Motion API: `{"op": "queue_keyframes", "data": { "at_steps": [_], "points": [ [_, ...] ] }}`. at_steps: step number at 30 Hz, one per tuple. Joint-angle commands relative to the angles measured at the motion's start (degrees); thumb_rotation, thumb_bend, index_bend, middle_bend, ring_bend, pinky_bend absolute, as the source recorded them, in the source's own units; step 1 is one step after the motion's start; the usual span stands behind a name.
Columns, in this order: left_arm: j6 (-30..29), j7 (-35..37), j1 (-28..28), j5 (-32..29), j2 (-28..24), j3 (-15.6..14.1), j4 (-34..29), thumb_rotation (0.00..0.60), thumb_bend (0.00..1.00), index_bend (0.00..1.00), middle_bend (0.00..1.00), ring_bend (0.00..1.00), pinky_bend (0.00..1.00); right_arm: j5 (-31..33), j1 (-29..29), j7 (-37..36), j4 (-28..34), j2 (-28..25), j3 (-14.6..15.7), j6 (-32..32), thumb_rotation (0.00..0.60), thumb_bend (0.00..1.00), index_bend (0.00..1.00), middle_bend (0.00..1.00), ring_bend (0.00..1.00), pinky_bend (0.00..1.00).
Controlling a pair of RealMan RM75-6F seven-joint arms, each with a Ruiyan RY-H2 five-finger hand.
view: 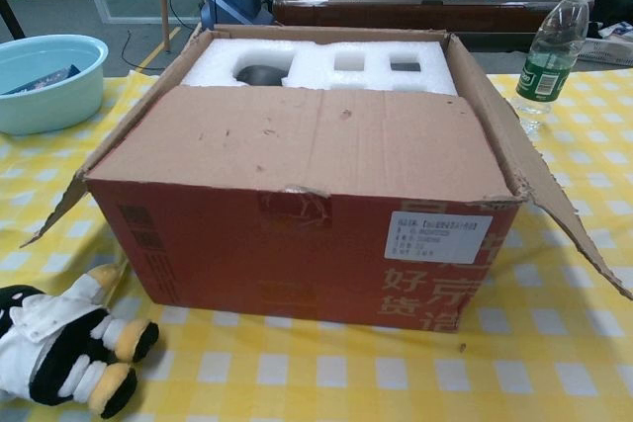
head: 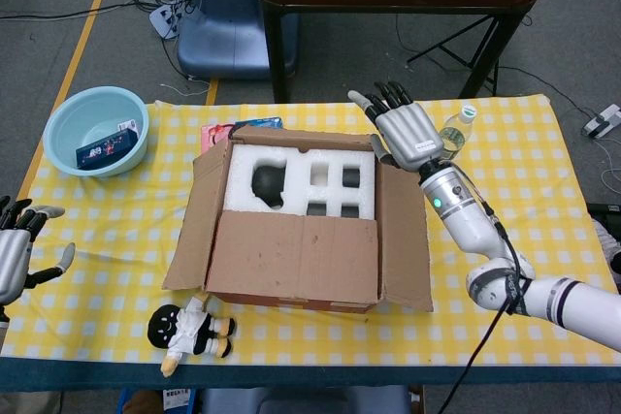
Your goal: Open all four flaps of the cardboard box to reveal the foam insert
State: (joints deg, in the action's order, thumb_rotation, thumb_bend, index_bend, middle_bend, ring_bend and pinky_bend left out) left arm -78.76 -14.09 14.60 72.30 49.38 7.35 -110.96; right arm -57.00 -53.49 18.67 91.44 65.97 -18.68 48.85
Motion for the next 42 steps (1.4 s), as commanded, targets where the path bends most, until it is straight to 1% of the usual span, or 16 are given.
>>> {"op": "queue_keyframes", "data": {
  "at_steps": [1,3,6,9,17,22,26,31,35,42],
  "points": [
    [-0.2,-0.1,0.0,0.2,0.0,0.0,-0.2,0.354,0.4,0.32,0.26,0.12,0.0,-0.2,3.7,-0.3,8.0,-6.3,2.9,-0.9,0.6,0.77,0.17,0.25,0.07,0.03],
    [-0.1,-0.2,-0.1,0.4,0.1,0.0,-0.4,0.354,0.4,0.32,0.26,0.12,0.0,-0.7,4.6,-0.6,10.2,-7.5,4.0,-1.1,0.6,0.85,0.19,0.26,0.08,0.03],
    [-0.1,-0.4,-0.1,0.5,0.1,-0.1,-0.5,0.353,0.4,0.32,0.26,0.12,0.0,-1.4,5.5,-1.3,12.1,-8.3,5.4,-1.6,0.6,0.94,0.21,0.27,0.08,0.04],
    [-0.3,-0.3,-0.3,0.8,0.1,-0.2,-0.7,0.354,0.4,0.32,0.26,0.12,0.0,-2.7,6.5,-2.9,13.3,-8.2,6.7,-2.0,0.6,1.0,0.23,0.28,0.08,0.04],
    [-1.0,0.3,-1.1,0.9,0.0,-0.3,-0.5,0.351,0.4,0.33,0.26,0.12,0.0,-8.2,8.6,-8.4,13.6,-6.4,8.3,-1.7,0.6,1.0,0.25,0.28,0.08,0.04],
    [-1.0,0.7,-1.4,0.9,0.2,-0.5,-0.2,0.353,0.4,0.35,0.26,0.12,0.0,-11.6,9.3,-10.4,13.5,-5.3,9.9,-2.4,0.6,1.0,0.26,0.28,0.08,0.04],
    [-0.9,1.0,-1.4,1.1,0.3,-0.5,0.0,0.352,0.4,0.35,0.26,0.12,0.0,-13.1,9.2,-11.2,13.2,-4.4,10.1,-2.4,0.6,1.0,0.27,0.28,0.08,0.04],
    [-0.8,1.2,-1.5,1.2,0.4,-0.6,0.3,0.353,0.4,0.36,0.26,0.12,0.0,-13.8,8.9,-11.7,12.8,-3.2,10.2,-2.6,0.6,1.0,0.28,0.28,0.08,0.04],
    [-0.8,1.5,-1.6,1.1,0.4,-0.5,0.5,0.354,0.4,0.36,0.26,0.12,0.0,-13.1,8.6,-11.3,12.7,-2.9,10.3,-3.1,0.6,1.0,0.28,0.28,0.08,0.04],
    [-0.5,2.0,-1.6,1.2,0.5,-0.5,0.9,0.355,0.4,0.37,0.26,0.12,0.0,-12.3,8.1,-7.8,12.9,-2.8,10.8,-2.6,0.6,1.0,0.29,0.28,0.08,0.04]
  ]
}}
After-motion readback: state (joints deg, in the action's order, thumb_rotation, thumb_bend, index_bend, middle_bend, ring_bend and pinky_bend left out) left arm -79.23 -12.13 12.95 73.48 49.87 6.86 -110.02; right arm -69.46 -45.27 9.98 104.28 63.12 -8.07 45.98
